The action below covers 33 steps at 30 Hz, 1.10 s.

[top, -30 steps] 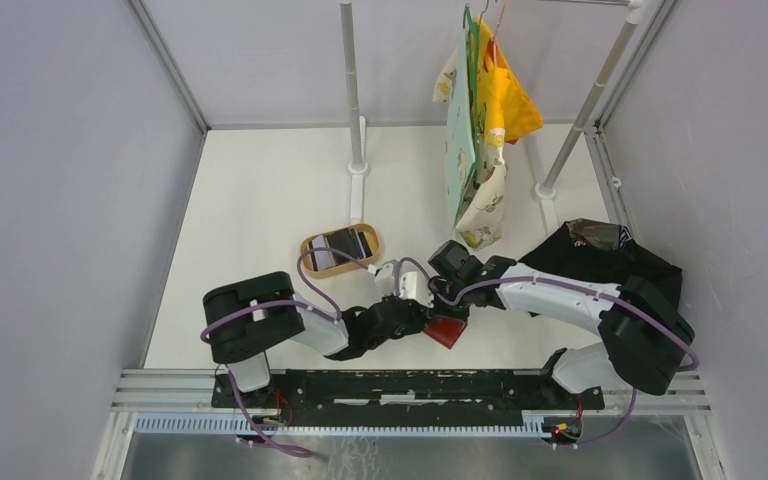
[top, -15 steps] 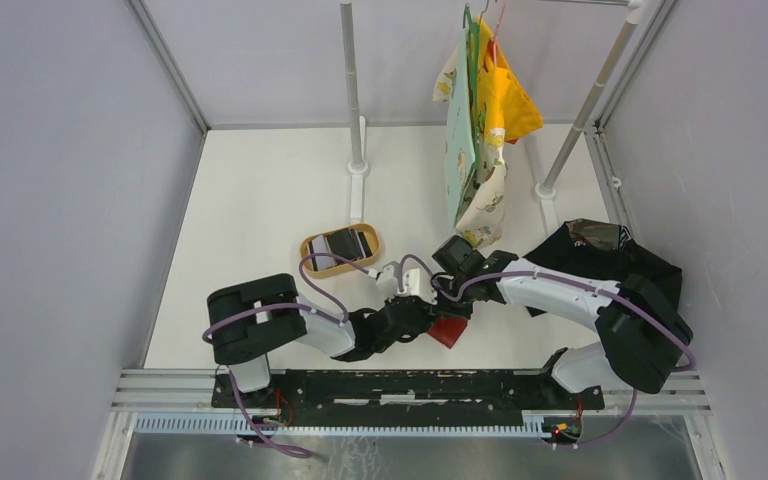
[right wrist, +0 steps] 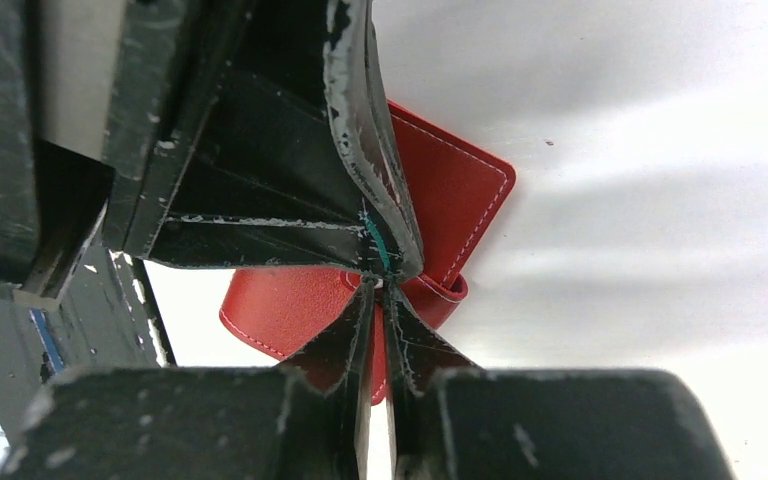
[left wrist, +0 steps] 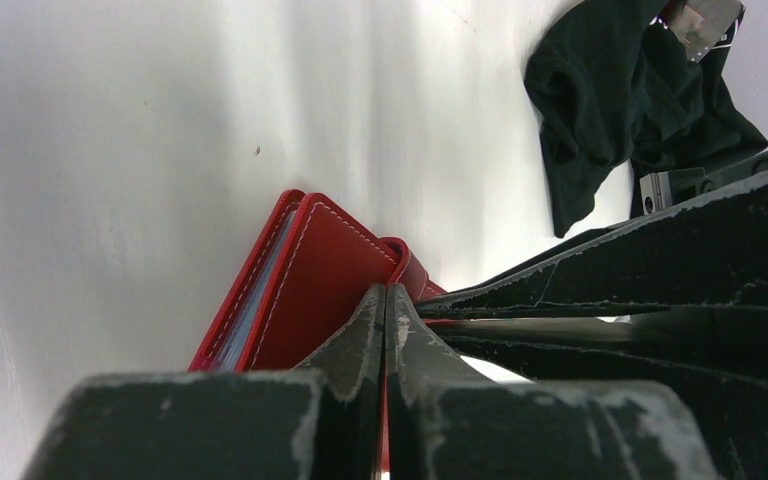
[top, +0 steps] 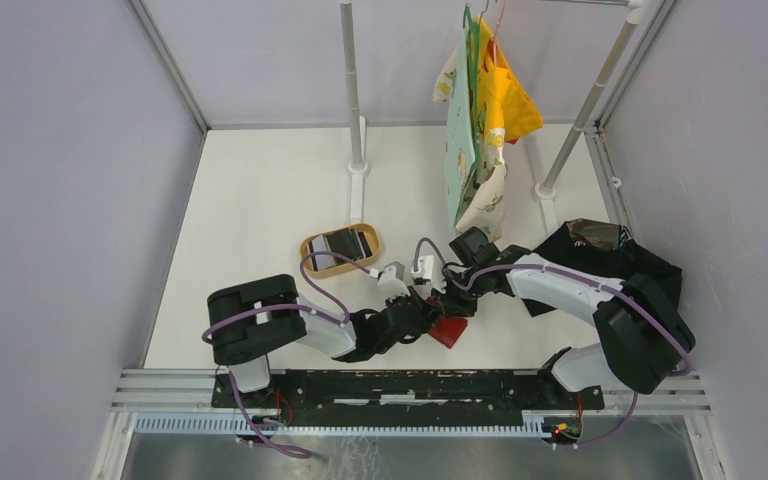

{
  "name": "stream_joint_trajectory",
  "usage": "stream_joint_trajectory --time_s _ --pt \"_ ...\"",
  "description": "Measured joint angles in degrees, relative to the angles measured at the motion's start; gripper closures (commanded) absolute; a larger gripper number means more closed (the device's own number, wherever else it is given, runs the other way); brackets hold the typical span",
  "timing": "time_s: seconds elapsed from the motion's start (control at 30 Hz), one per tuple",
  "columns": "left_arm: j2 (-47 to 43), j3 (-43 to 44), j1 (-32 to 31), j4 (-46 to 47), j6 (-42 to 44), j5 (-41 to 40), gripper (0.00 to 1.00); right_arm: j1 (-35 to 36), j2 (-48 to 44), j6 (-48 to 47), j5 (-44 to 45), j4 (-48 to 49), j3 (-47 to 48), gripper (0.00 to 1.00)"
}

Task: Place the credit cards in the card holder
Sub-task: Close the card holder at the center of the board.

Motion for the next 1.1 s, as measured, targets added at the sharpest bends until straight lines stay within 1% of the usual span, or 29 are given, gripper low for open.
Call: stream_joint_trajectory --time_s 0.43,0.6,0.7,0.77,1.0,1.1 --pt "0.0 0.0 0.0 0.0 0.0 0.0 0.98 -3.8 0.5 3.0 -5.5 1.8 -1.1 0.89" --pt "-0.1 -0.1 0.0 0.0 0.1 0.0 0.98 -5.3 1.4 6.2 -7.3 2.6 -1.3 0.92" --pt "-0.1 -0.1 0.0 0.0 0.0 0.0 0.98 -5.8 1.9 9.2 -7.6 3.1 -1.3 0.98" --pt "-0.1 -0.1 0.0 0.0 0.1 0.0 0.98 -6.2 2.1 11.9 -7.5 3.7 -1.5 0.98" --pt "-0.1 -0.1 -0.1 0.0 0.1 0.0 0.98 -5.2 1.8 20.0 -4.3 4.9 -1.7 0.98" --pt "-0.1 -0.2 -0.1 0.0 0.2 0.0 0.98 -1.2 0.7 20.9 2.0 4.3 -1.4 0.98"
